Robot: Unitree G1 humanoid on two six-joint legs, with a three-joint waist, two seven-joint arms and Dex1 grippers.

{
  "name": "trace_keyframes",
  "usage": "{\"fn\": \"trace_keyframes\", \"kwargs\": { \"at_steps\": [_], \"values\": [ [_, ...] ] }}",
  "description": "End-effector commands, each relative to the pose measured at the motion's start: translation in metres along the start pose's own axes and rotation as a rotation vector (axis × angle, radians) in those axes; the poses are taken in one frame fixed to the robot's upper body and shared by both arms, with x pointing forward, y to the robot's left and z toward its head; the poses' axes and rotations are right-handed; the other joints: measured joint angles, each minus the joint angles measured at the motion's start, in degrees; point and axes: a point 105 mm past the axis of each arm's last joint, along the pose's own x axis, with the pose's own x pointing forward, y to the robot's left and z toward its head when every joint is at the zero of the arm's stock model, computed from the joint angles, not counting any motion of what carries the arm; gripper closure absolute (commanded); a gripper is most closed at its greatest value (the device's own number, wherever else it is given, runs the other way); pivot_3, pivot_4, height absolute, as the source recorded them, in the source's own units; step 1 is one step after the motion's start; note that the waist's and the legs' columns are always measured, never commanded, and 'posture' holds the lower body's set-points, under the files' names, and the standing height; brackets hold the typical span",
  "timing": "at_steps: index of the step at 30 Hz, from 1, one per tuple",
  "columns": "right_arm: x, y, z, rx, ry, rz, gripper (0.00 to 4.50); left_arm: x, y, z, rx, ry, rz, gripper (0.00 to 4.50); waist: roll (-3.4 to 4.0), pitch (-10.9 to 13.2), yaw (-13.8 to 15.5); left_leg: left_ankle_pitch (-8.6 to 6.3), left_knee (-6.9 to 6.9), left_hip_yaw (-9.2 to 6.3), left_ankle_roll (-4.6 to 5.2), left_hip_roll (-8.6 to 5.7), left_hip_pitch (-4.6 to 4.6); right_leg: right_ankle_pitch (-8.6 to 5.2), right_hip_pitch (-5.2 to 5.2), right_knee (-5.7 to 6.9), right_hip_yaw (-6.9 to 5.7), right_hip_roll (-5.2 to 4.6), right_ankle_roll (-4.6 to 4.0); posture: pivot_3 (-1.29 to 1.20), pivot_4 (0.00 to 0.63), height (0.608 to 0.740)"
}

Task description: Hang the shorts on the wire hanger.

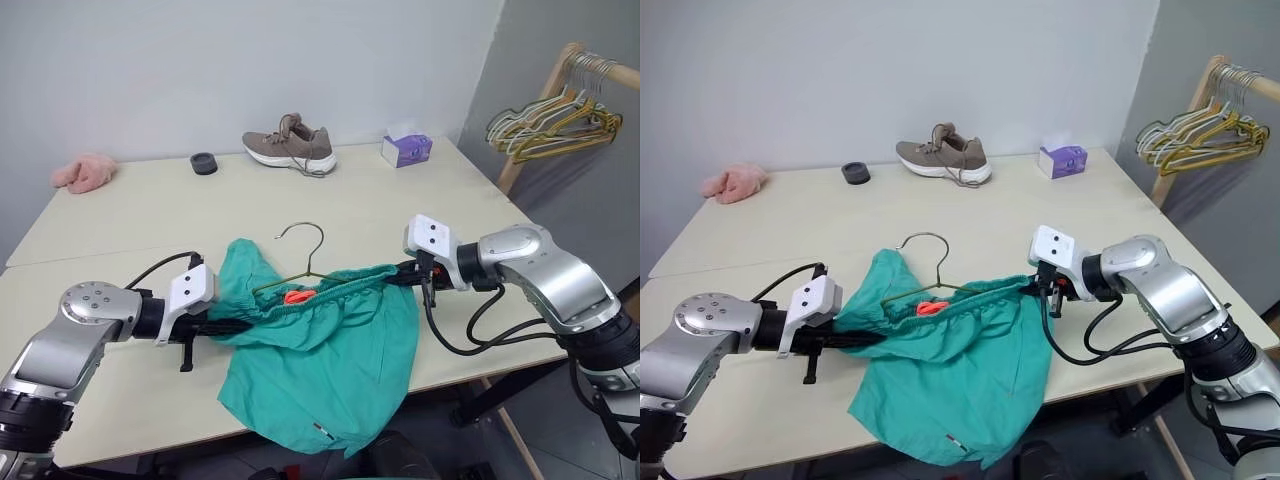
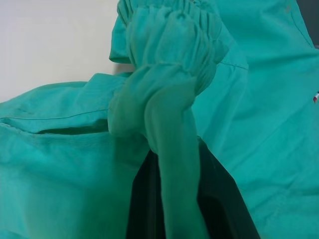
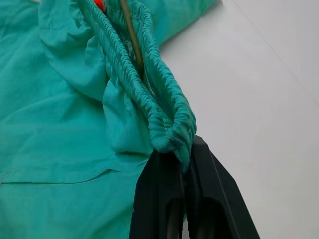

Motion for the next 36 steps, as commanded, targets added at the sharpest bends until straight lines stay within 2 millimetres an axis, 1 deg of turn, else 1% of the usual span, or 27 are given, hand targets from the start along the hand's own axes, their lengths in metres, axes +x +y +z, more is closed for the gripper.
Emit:
{"fn": "trace_keyframes", "kwargs": {
  "at_steps": [1, 4, 9, 10, 11, 15, 17, 19, 23, 27, 32, 33, 34, 36],
  "values": [
    [-0.003, -0.002, 0.019, -0.108, -0.032, -0.022, 3.8, 0.003, 0.003, 0.011, 0.035, -0.024, 0.009, 4.5, 0.0, 0.0, 0.0, 0.0, 0.0, 0.0, 0.0, 0.0, 0.0, 0.0, 0.0, 0.01, 0.0, 0.0, 0.0, -0.28, 0.0, 0.74],
    [-0.007, 0.003, 0.017, -0.121, -0.027, -0.017, 2.76, 0.004, 0.004, 0.012, 0.035, -0.026, 0.011, 4.5, 0.0, 0.0, 0.0, 0.0, 0.01, 0.0, 0.0, 0.0, 0.01, 0.0, 0.01, 0.01, -0.01, 0.0, 0.0, -0.28, 0.0, 0.74],
    [-0.02, 0.007, 0.023, -0.101, -0.055, -0.026, 1.0, 0.007, 0.004, 0.011, 0.036, -0.03, 0.015, 4.5, 0.0, 0.0, 0.0, 0.0, 0.01, -0.02, 0.0, 0.0, 0.01, 0.0, 0.01, 0.02, 0.0, 0.0, 0.0, -0.29, 0.0, 0.74],
    [-0.022, 0.007, 0.022, -0.087, -0.051, -0.031, 0.65, 0.008, 0.004, 0.011, 0.037, -0.033, 0.017, 4.5, 0.0, 0.0, 0.0, 0.0, 0.01, -0.03, 0.0, 0.0, 0.01, 0.0, 0.01, 0.02, 0.0, 0.0, 0.0, -0.29, 0.0, 0.74],
    [-0.026, 0.006, 0.015, -0.072, -0.028, -0.046, 0.32, 0.009, 0.004, 0.012, 0.037, -0.038, 0.02, 4.5, -0.02, 0.0, 0.0, 0.0, 0.02, -0.03, 0.0, 0.0, 0.02, 0.0, 0.01, 0.03, 0.0, 0.0, 0.0, -0.29, 0.0, 0.74],
    [-0.034, 0.005, -0.007, -0.036, 0.043, -0.085, 0.32, 0.01, 0.005, 0.012, 0.037, -0.043, 0.024, 4.5, -0.06, 0.0, 0.0, 0.0, 0.02, -0.02, 0.0, -0.01, 0.01, 0.0, 0.03, -0.01, -0.04, -0.02, 0.0, -0.3, 0.0, 0.74],
    [-0.031, 0.006, -0.018, -0.014, 0.067, -0.088, 0.32, 0.01, 0.005, 0.011, 0.037, -0.044, 0.024, 4.5, -0.06, 0.0, -0.1, 0.0, 0.02, -0.03, 0.0, -0.01, 0.02, 0.0, 0.03, 0.0, -0.02, -0.02, 0.0, -0.3, 0.0, 0.74],
    [-0.025, 0.007, -0.022, 0.0, 0.069, -0.083, 0.32, 0.01, 0.006, 0.012, 0.035, -0.047, 0.025, 4.5, -0.04, 0.0, -0.5, 0.0, 0.02, -0.03, 0.0, -0.01, 0.04, 0.0, 0.02, 0.02, 0.01, -0.01, 0.0, -0.3, 0.0, 0.74],
    [-0.001, 0.004, -0.02, -0.012, 0.055, -0.035, 0.32, 0.011, 0.005, 0.014, 0.036, -0.055, 0.021, 4.5, -0.05, 0.0, -1.9, 0.0, 0.03, -0.05, 0.0, -0.01, 0.12, 0.0, 0.05, 0.09, 0.06, -0.01, 0.0, -0.29, 0.0, 0.74],
    [0.018, 0.005, -0.019, -0.062, 0.079, 0.07, 0.32, 0.01, 0.005, 0.015, 0.037, -0.057, 0.02, 4.5, -0.04, 0.0, -2.4, 0.01, 0.03, -0.04, 0.01, -0.02, 0.12, 0.01, 0.05, 0.1, 0.1, 0.0, 0.01, -0.27, 0.0, 0.74],
    [0.032, -0.006, -0.017, -0.102, 0.099, 0.101, 0.32, 0.009, 0.002, 0.014, 0.031, -0.057, 0.024, 4.5, -0.06, 0.0, -2.6, 0.01, 0.02, -0.05, 0.01, -0.02, 0.09, 0.01, 0.05, 0.08, 0.1, 0.0, 0.02, -0.26, 0.0, 0.74],
    [0.034, -0.008, -0.016, -0.111, 0.102, 0.104, 0.72, 0.009, 0.001, 0.014, 0.03, -0.058, 0.025, 4.5, -0.06, 0.0, -2.6, 0.01, 0.02, -0.06, 0.01, -0.01, 0.09, 0.01, 0.05, 0.09, 0.09, 0.0, 0.03, -0.26, 0.0, 0.74],
    [0.035, -0.009, -0.016, -0.118, 0.104, 0.106, 0.92, 0.009, 0.001, 0.014, 0.028, -0.058, 0.026, 4.5, -0.06, 0.0, -2.6, 0.01, 0.01, -0.06, 0.01, -0.02, 0.09, 0.01, 0.05, 0.09, 0.09, 0.0, 0.03, -0.26, 0.0, 0.74],
    [0.036, -0.009, -0.017, -0.14, 0.117, 0.127, 1.6, 0.009, 0.0, 0.013, 0.026, -0.06, 0.028, 4.5, -0.06, 0.0, -2.5, 0.01, 0.02, -0.07, 0.01, -0.01, 0.09, 0.01, 0.05, 0.09, 0.09, 0.0, 0.03, -0.25, 0.0, 0.74]
  ]
}}
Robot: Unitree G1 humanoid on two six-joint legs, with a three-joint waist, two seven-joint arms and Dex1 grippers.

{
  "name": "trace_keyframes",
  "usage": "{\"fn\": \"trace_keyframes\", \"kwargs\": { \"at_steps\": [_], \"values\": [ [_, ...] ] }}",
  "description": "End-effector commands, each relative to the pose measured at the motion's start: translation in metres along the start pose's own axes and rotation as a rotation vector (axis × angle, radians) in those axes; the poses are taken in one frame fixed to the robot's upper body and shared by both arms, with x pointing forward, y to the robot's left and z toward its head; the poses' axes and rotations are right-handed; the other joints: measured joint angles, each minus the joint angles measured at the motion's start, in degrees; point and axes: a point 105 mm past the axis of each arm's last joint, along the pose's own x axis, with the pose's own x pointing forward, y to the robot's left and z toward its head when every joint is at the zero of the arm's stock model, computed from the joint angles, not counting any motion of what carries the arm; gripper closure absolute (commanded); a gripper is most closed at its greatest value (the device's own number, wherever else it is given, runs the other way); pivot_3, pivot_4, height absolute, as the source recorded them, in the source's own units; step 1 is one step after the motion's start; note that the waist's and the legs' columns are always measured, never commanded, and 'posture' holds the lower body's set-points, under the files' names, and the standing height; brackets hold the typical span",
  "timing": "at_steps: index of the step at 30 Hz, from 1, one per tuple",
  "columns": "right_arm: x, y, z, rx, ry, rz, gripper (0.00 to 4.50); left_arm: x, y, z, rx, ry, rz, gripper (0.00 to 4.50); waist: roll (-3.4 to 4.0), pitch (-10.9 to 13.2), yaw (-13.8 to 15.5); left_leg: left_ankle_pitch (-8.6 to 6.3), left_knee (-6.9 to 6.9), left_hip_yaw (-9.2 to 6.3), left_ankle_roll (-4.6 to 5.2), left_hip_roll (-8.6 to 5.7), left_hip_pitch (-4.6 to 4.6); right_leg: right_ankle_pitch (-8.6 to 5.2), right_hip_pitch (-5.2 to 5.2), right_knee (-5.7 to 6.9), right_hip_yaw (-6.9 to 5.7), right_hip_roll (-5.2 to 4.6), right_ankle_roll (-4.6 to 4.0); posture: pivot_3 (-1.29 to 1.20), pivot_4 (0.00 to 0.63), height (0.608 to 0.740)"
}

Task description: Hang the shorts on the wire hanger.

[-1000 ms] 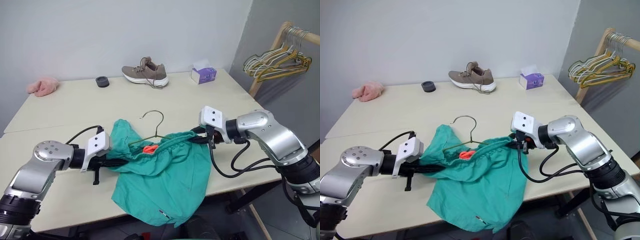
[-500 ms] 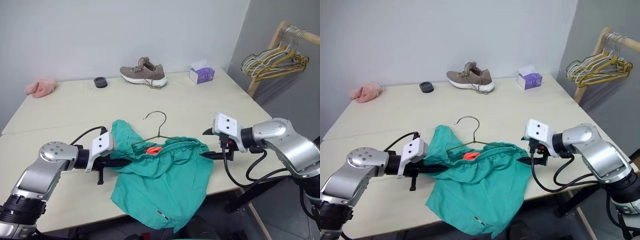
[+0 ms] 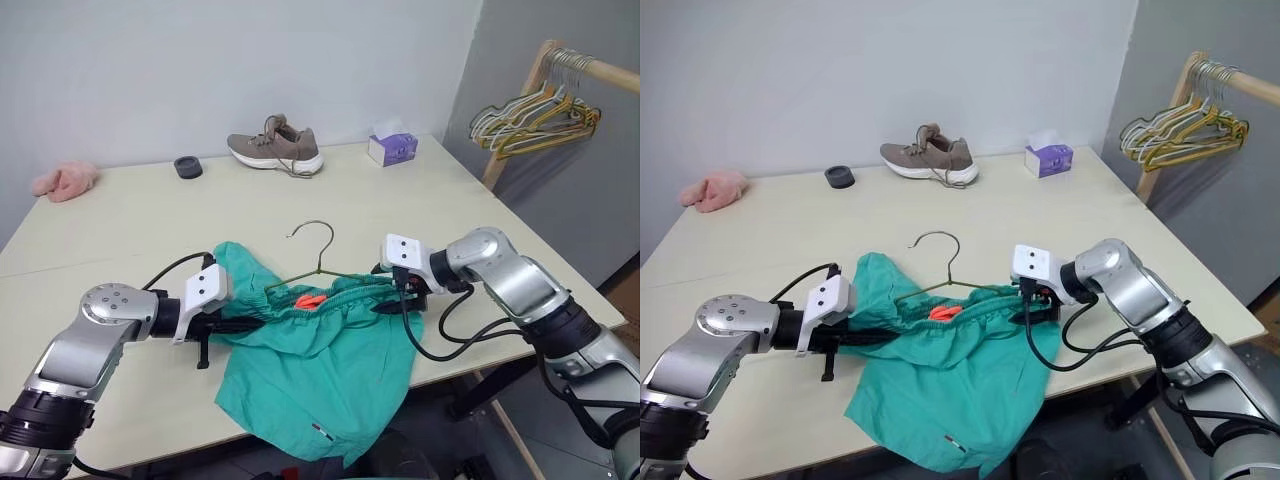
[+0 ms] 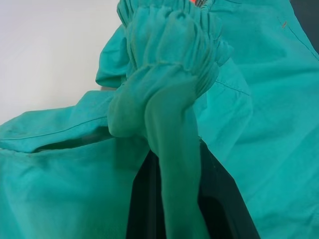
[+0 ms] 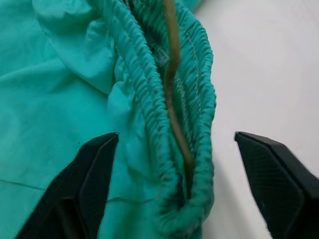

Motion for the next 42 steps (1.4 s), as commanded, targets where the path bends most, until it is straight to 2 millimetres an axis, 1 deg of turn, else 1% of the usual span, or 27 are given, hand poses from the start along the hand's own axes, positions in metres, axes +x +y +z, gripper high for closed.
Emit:
{"fn": "trace_keyframes", "kwargs": {
  "at_steps": [1, 5, 7, 8, 11, 13, 15, 16, 20, 24, 25, 30, 33, 37, 39, 40, 42],
  "values": [
    [-0.005, -0.005, 0.008, -0.082, 0.013, 0.009, 1.96, -0.005, 0.002, 0.012, 0.039, -0.026, 0.026, 4.5, 0.0, 0.0, 0.2, 0.0, 0.0, 0.01, 0.0, 0.0, 0.0, 0.0, 0.0, 0.0, 0.0, 0.0, 0.0, -0.25, 0.0, 0.74],
    [-0.003, -0.002, 0.006, -0.116, 0.029, 0.044, 3.39, -0.005, 0.001, 0.012, 0.035, -0.032, 0.031, 4.5, 0.0, 0.0, 0.7, 0.0, 0.0, 0.01, 0.0, 0.0, 0.01, 0.0, 0.0, 0.01, 0.0, 0.0, 0.01, -0.25, 0.0, 0.74],
    [-0.003, 0.0, 0.008, -0.126, 0.024, 0.056, 4.14, -0.005, 0.001, 0.013, 0.033, -0.037, 0.033, 4.5, 0.0, 0.0, 0.8, 0.0, 0.0, 0.02, 0.0, 0.0, 0.03, 0.0, 0.0, 0.02, 0.01, 0.0, 0.0, -0.25, 0.0, 0.74],
    [-0.002, 0.0, 0.01, -0.129, 0.018, 0.06, 4.44, -0.004, 0.002, 0.014, 0.035, -0.045, 0.043, 4.5, 0.0, 0.0, 0.9, 0.0, 0.0, 0.03, 0.0, 0.0, 0.03, 0.0, 0.0, 0.03, 0.02, 0.0, 0.0, -0.25, 0.0, 0.74],
    [-0.004, 0.002, 0.016, -0.114, -0.01, 0.069, 4.47, -0.004, 0.006, 0.02, 0.02, -0.089, 0.075, 4.5, 0.0, 0.0, 1.3, 0.0, 0.0, 0.03, 0.0, 0.0, 0.03, 0.0, 0.0, 0.03, 0.02, 0.0, 0.0, -0.25, 0.0, 0.74],
    [-0.007, 0.002, 0.016, -0.095, -0.021, 0.071, 4.47, -0.007, 0.013, 0.025, -0.013, -0.14, 0.123, 4.5, 0.0, 0.0, 1.6, 0.0, 0.01, 0.03, 0.0, 0.0, 0.02, 0.0, 0.0, 0.02, 0.02, 0.0, 0.0, -0.25, 0.0, 0.74],
    [-0.01, 0.004, 0.016, -0.074, -0.029, 0.071, 4.5, -0.012, 0.022, 0.023, -0.019, -0.154, 0.183, 3.95, 0.0, 0.0, 1.8, 0.0, 0.01, 0.03, 0.0, 0.0, 0.03, 0.01, 0.0, 0.02, 0.02, 0.0, 0.01, -0.25, 0.0, 0.74],
    [-0.011, 0.005, 0.015, -0.057, -0.036, 0.072, 4.5, -0.015, 0.026, 0.023, -0.028, -0.171, 0.214, 3.78, 0.0, 0.0, 1.8, 0.0, 0.01, 0.03, 0.0, 0.0, 0.03, 0.01, 0.0, 0.03, 0.01, 0.0, 0.01, -0.25, 0.0, 0.74],
    [-0.018, 0.006, 0.012, 0.0, -0.051, 0.055, 4.5, -0.025, 0.037, 0.022, -0.055, -0.221, 0.313, 2.53, 0.0, 0.0, 2.0, 0.0, 0.01, 0.01, 0.0, 0.01, 0.03, 0.01, 0.0, 0.04, -0.01, 0.0, 0.01, -0.25, 0.0, 0.74],
    [-0.023, 0.005, 0.005, 0.071, -0.058, 0.021, 4.5, -0.042, 0.052, 0.015, -0.085, -0.251, 0.445, 1.24, -0.02, 0.0, 2.3, 0.0, 0.03, 0.03, 0.0, 0.0, 0.03, 0.01, 0.0, 0.04, 0.01, 0.0, 0.01, -0.25, 0.0, 0.74],
    [-0.024, 0.005, 0.001, 0.089, -0.055, 0.011, 4.5, -0.047, 0.055, 0.012, -0.093, -0.254, 0.473, 0.99, -0.01, 0.0, 2.4, 0.0, 0.03, 0.03, 0.0, 0.0, 0.03, 0.01, 0.0, 0.04, 0.0, 0.0, 0.01, -0.25, 0.0, 0.74],
    [-0.031, 0.004, -0.014, 0.18, -0.043, -0.039, 4.5, -0.07, 0.068, 0.004, -0.12, -0.258, 0.59, 0.99, -0.01, 0.0, 2.6, 0.0, 0.02, 0.04, 0.0, 0.0, 0.03, 0.01, 0.0, 0.04, -0.01, 0.0, 0.01, -0.25, 0.0, 0.74],
    [-0.035, 0.002, -0.025, 0.25, -0.039, -0.086, 4.5, -0.076, 0.072, 0.001, -0.146, -0.266, 0.61, 0.99, -0.04, 0.0, 2.7, 0.0, 0.03, 0.04, 0.0, 0.0, 0.02, 0.01, 0.0, 0.03, -0.03, 0.0, 0.01, -0.25, 0.0, 0.74],
    [-0.048, -0.005, -0.042, 0.384, -0.042, -0.196, 4.5, -0.068, 0.062, -0.003, -0.18, -0.256, 0.523, 0.99, -0.04, 0.0, 2.6, 0.0, 0.03, 0.11, -0.01, 0.0, 0.0, 0.01, 0.0, 0.03, -0.04, -0.01, 0.01, -0.27, 0.0, 0.74],
    [-0.059, -0.003, -0.054, 0.464, -0.051, -0.262, 4.5, -0.06, 0.055, 0.002, -0.192, -0.269, 0.469, 0.99, -0.04, 0.0, 2.7, 0.0, 0.02, 0.17, -0.01, 0.0, -0.01, 0.01, 0.0, 0.02, -0.05, -0.01, 0.01, -0.28, 0.0, 0.74],
    [-0.065, -0.001, -0.06, 0.506, -0.057, -0.299, 4.5, -0.05, 0.048, 0.007, -0.194, -0.274, 0.408, 0.99, -0.07, 0.0, 2.8, 0.0, 0.02, 0.18, -0.01, 0.0, -0.03, 0.01, 0.0, 0.01, -0.05, -0.01, 0.01, -0.29, 0.0, 0.74],
    [-0.072, 0.004, -0.067, 0.555, -0.065, -0.341, 4.5, -0.038, 0.038, 0.015, -0.196, -0.281, 0.326, 0.99, -0.09, 0.0, 2.8, -0.01, 0.02, 0.18, -0.01, 0.0, -0.12, 0.01, -0.01, -0.04, -0.12, -0.02, 0.01, -0.3, 0.0, 0.74]
  ]
}}
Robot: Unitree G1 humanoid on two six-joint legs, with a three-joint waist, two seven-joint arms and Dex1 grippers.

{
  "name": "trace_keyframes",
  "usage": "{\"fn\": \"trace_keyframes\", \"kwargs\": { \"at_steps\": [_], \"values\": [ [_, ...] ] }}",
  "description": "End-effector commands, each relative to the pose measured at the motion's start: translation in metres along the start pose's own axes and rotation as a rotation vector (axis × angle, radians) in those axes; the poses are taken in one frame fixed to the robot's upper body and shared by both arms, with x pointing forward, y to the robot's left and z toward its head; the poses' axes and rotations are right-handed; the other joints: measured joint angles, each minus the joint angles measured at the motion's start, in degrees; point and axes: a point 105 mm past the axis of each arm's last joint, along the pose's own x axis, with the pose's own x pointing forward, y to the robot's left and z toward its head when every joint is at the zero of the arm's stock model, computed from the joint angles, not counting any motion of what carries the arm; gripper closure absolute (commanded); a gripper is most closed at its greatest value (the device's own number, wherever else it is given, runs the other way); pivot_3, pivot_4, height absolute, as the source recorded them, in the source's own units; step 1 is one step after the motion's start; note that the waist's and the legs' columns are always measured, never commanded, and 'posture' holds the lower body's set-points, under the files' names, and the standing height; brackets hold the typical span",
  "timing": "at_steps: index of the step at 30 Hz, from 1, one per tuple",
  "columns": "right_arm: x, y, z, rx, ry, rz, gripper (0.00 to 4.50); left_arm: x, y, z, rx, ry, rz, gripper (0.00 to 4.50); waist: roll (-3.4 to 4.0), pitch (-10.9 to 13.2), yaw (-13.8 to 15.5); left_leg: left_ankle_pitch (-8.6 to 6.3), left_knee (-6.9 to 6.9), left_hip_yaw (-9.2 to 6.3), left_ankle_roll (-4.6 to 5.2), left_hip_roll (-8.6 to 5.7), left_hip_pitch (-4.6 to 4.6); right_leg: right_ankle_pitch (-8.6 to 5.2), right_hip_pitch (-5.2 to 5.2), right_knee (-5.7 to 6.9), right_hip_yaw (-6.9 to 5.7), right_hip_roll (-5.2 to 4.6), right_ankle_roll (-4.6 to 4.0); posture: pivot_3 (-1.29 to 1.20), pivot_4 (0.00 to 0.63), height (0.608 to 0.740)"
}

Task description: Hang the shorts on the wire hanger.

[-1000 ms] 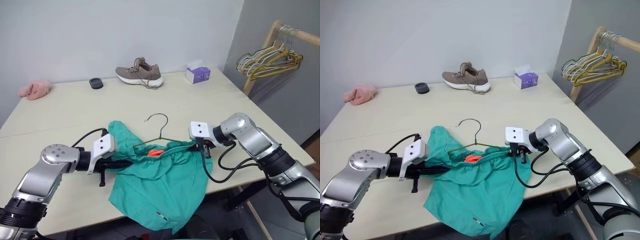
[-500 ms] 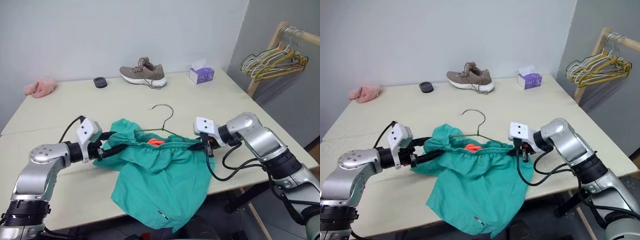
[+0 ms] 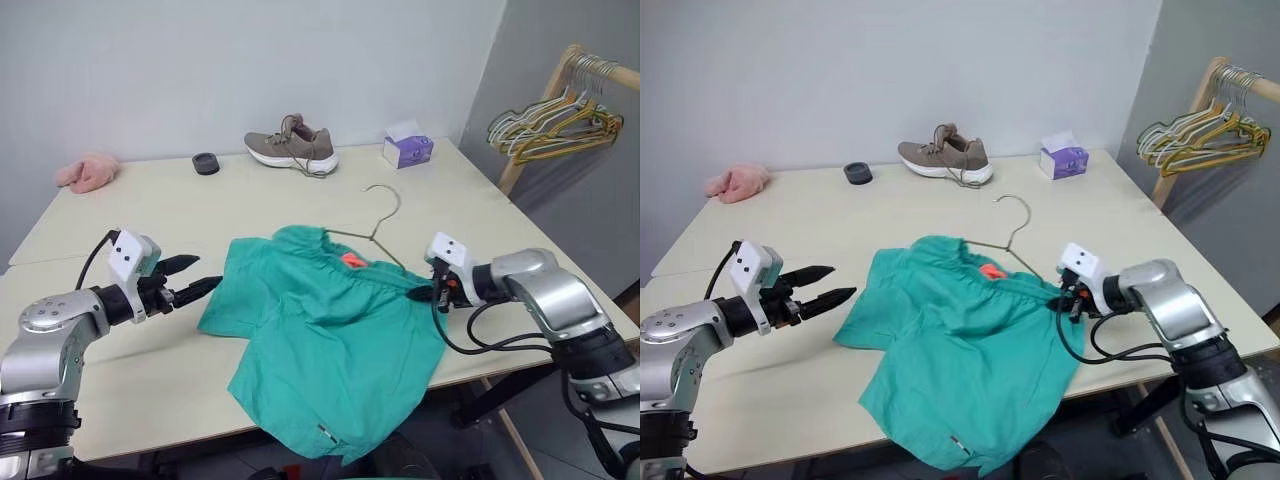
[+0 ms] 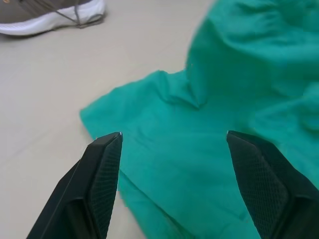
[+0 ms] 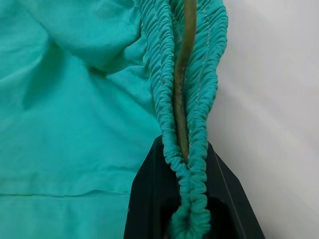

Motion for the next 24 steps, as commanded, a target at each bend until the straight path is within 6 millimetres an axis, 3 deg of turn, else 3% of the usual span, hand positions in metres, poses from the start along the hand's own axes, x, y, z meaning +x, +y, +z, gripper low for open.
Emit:
{"fn": "trace_keyframes", "kwargs": {
  "at_steps": [1, 5, 8, 13, 16, 21, 24],
  "values": [
    [-0.026, -0.007, 0.003, 0.071, -0.076, -0.117, 4.5, 0.017, -0.038, 0.023, 0.014, -0.04, -0.2, 0.83, 0.0, 0.0, 0.0, 0.0, 0.0, 0.01, 0.0, -0.01, -0.02, 0.0, -0.02, -0.01, 0.0, 0.0, 0.0, -0.32, 0.0, 0.74],
    [-0.052, -0.011, -0.017, 0.224, -0.1, -0.237, 4.5, 0.035, -0.076, 0.049, -0.029, -0.108, -0.396, 0.04, -0.01, 0.0, -0.3, 0.0, 0.03, 0.05, 0.0, -0.03, -0.01, 0.0, 0.0, 0.0, 0.01, -0.01, 0.0, -0.36, 0.0, 0.74],
    [-0.081, -0.022, -0.045, 0.37, -0.083, -0.4, 4.5, 0.05, -0.093, 0.069, -0.001, -0.156, -0.475, 0.04, -0.01, 0.0, -1.1, 0.0, 0.05, 0.07, 0.0, -0.03, 0.08, 0.0, 0.06, 0.04, 0.05, 0.0, 0.0, -0.4, 0.0, 0.74],
    [-0.118, -0.028, -0.073, 0.503, -0.043, -0.576, 4.5, 0.067, -0.112, 0.088, 0.066, -0.202, -0.537, 0.04, 0.01, 0.0, -3.6, 0.0, 0.04, 0.07, 0.01, -0.07, 0.14, 0.0, 0.11, 0.02, 0.15, 0.0, 0.01, -0.43, 0.0, 0.74],
    [-0.16, -0.035, -0.094, 0.591, -0.014, -0.741, 4.5, 0.085, -0.132, 0.108, 0.12, -0.271, -0.586, 0.04, 0.02, 0.0, -4.7, 0.0, 0.03, 0.03, 0.01, -0.1, 0.11, -0.02, 0.12, -0.01, 0.13, 0.0, 0.04, -0.47, 0.0, 0.74],
    [-0.205, -0.05, -0.102, 0.606, -0.034, -0.958, 4.5, 0.102, -0.153, 0.122, 0.157, -0.325, -0.63, 0.04, 0.07, 0.0, -8.1, -0.01, -0.08, 0.01, 0.02, -0.13, 0.15, -0.05, 0.22, -0.23, 0.14, 0.01, 0.09, -0.5, 0.0, 0.74],
    [-0.232, -0.061, -0.097, 0.602, -0.07, -1.096, 4.5, 0.114, -0.166, 0.126, 0.181, -0.342, -0.645, 0.04, 0.1, -0.1, -10.6, -0.01, -0.16, -0.04, 0.04, -0.12, 0.16, -0.08, 0.28, -0.36, 0.08, 0.04, 0.13, -0.51, 0.0, 0.74]
  ]
}}
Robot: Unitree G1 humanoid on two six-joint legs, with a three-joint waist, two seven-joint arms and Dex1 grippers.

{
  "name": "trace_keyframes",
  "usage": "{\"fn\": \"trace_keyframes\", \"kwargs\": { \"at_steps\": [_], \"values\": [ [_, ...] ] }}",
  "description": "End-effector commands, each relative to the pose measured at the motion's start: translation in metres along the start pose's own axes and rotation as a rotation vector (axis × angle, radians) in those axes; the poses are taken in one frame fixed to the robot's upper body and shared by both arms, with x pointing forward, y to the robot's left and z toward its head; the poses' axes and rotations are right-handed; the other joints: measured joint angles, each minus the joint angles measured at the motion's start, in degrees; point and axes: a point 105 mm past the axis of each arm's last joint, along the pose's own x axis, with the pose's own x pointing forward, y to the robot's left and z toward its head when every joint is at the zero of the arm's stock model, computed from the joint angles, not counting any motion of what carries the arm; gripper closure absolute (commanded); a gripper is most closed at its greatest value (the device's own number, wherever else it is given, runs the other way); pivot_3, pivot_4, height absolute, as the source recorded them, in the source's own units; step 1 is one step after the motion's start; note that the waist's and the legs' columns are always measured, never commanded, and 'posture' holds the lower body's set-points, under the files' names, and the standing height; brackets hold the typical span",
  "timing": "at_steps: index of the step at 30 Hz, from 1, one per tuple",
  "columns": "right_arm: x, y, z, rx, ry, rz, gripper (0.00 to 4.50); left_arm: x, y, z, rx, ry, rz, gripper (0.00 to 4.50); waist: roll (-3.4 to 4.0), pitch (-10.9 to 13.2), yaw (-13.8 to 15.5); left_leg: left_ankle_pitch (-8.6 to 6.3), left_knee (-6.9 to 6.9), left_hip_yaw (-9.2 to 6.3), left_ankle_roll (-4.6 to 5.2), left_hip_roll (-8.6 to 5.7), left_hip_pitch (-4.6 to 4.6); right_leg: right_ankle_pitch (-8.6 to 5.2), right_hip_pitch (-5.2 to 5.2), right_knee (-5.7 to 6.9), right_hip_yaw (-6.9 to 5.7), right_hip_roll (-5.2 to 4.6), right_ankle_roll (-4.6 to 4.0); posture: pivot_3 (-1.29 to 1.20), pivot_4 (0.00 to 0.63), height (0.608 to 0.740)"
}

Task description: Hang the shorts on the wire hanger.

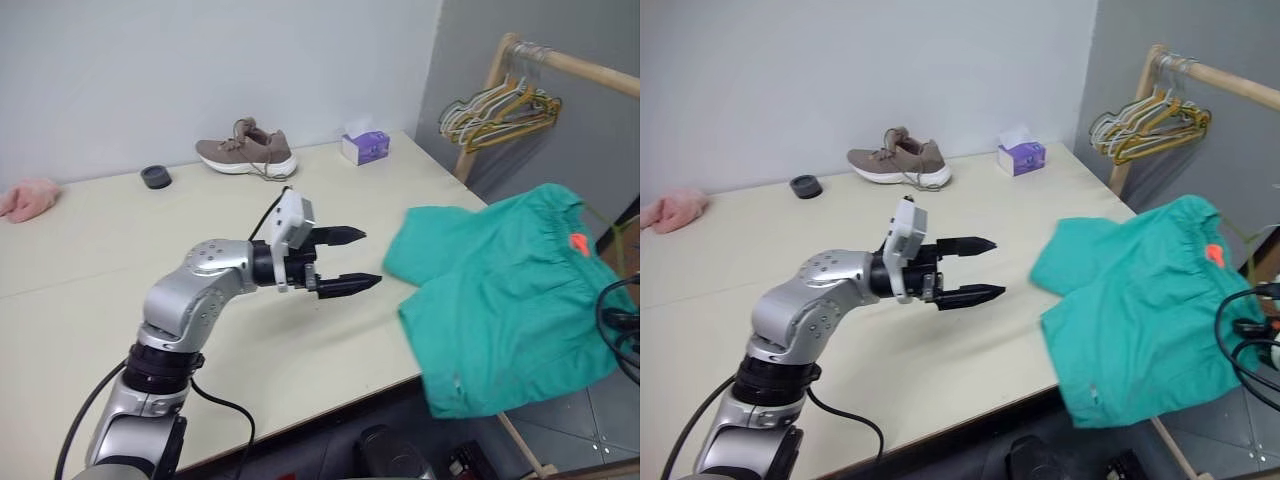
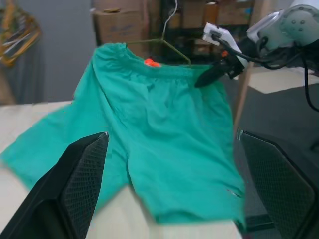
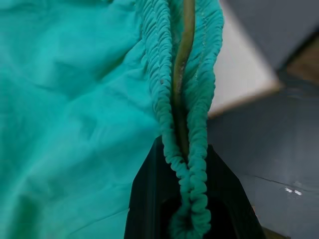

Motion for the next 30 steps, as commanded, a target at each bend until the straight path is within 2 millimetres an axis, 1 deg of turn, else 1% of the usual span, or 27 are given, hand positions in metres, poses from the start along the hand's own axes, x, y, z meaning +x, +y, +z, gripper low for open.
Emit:
{"fn": "trace_keyframes", "kwargs": {
  "at_steps": [1, 4, 6, 9, 13, 15, 20, 23, 27, 30],
  "values": [
    [-0.017, -0.025, 0.035, 0.001, -0.142, -0.149, 4.5, 0.018, -0.003, 0.011, 0.081, -0.02, -0.01, 0.04, 0.06, 0.0, -1.5, -0.01, 0.0, -0.05, 0.02, 0.0, 0.01, -0.01, 0.03, -0.06, 0.04, -0.01, 0.02, -0.51, 0.0, 0.74],
    [-0.02, -0.031, 0.056, 0.012, -0.197, -0.195, 4.5, 0.033, 0.003, 0.016, 0.14, -0.02, 0.042, 0.04, 0.1, 0.0, -3.4, -0.08, 0.0, -0.13, 0.14, -0.02, 0.19, -0.06, 0.3, -0.22, 0.1, -0.02, 0.12, -0.51, 0.0, 0.74],
    [-0.021, -0.034, 0.072, 0.021, -0.234, -0.216, 4.5, 0.043, 0.005, 0.021, 0.185, -0.018, 0.071, 0.04, 0.11, 0.0, -4.4, -0.21, -0.12, -0.2, 0.34, -0.04, 0.63, -0.1, 0.74, -0.49, 0.13, -0.02, 0.17, -0.5, 0.0, 0.74],
    [-0.02, -0.038, 0.095, 0.042, -0.279, -0.24, 4.5, 0.057, 0.008, 0.03, 0.257, -0.033, 0.113, 0.04, 0.13, 0.0, -5.0, -0.29, -0.14, -0.22, 0.45, -0.12, 0.69, -0.16, 0.82, -0.56, 0.23, -0.05, 0.27, -0.49, 0.0, 0.74],
    [-0.016, -0.048, 0.112, 0.09, -0.293, -0.265, 4.5, 0.07, 0.005, 0.038, 0.318, -0.067, 0.125, 0.04, 0.14, 0.0, -5.1, -0.3, -0.15, -0.21, 0.46, -0.17, 0.71, -0.17, 0.83, -0.56, 0.3, -0.07, 0.29, -0.47, 0.0, 0.74],
    [-0.01, -0.053, 0.118, 0.132, -0.278, -0.261, 4.5, 0.077, 0.003, 0.042, 0.354, -0.091, 0.121, 0.04, 0.21, 0.0, -5.0, -0.3, -0.16, -0.2, 0.46, -0.17, 0.73, -0.17, 0.83, -0.56, 0.33, -0.07, 0.3, -0.46, 0.0, 0.74],
    [0.006, -0.062, 0.123, 0.207, -0.212, -0.254, 4.5, 0.089, -0.006, 0.048, 0.411, -0.121, 0.091, 0.04, 0.3, 0.0, -4.6, -0.3, -0.17, -0.12, 0.46, -0.21, 0.79, -0.17, 0.85, -0.56, 0.44, -0.1, 0.31, -0.44, 0.0, 0.74],
    [0.012, -0.064, 0.124, 0.239, -0.178, -0.242, 4.5, 0.092, -0.009, 0.049, 0.429, -0.13, 0.077, 0.04, 0.33, 0.0, -4.4, -0.3, -0.18, -0.08, 0.46, -0.21, 0.81, -0.17, 0.85, -0.55, 0.49, -0.1, 0.31, -0.43, 0.003, 0.74],
    [0.021, -0.062, 0.115, 0.293, -0.101, -0.21, 4.5, 0.097, -0.014, 0.051, 0.417, -0.15, 0.04, 0.04, 0.41, 0.0, -4.1, -0.3, -0.17, -0.03, 0.46, -0.23, 0.84, -0.17, 0.87, -0.56, 0.54, -0.12, 0.32, -0.43, 0.001, 0.74],
    [0.025, -0.058, 0.11, 0.316, -0.066, -0.188, 4.5, 0.098, -0.024, 0.053, 0.387, -0.164, -0.048, 0.04, 0.46, 0.0, -3.8, -0.3, -0.17, -0.03, 0.46, -0.23, 0.84, -0.17, 0.88, -0.55, 0.55, -0.11, 0.33, -0.42, 0.0, 0.74]
  ]
}}
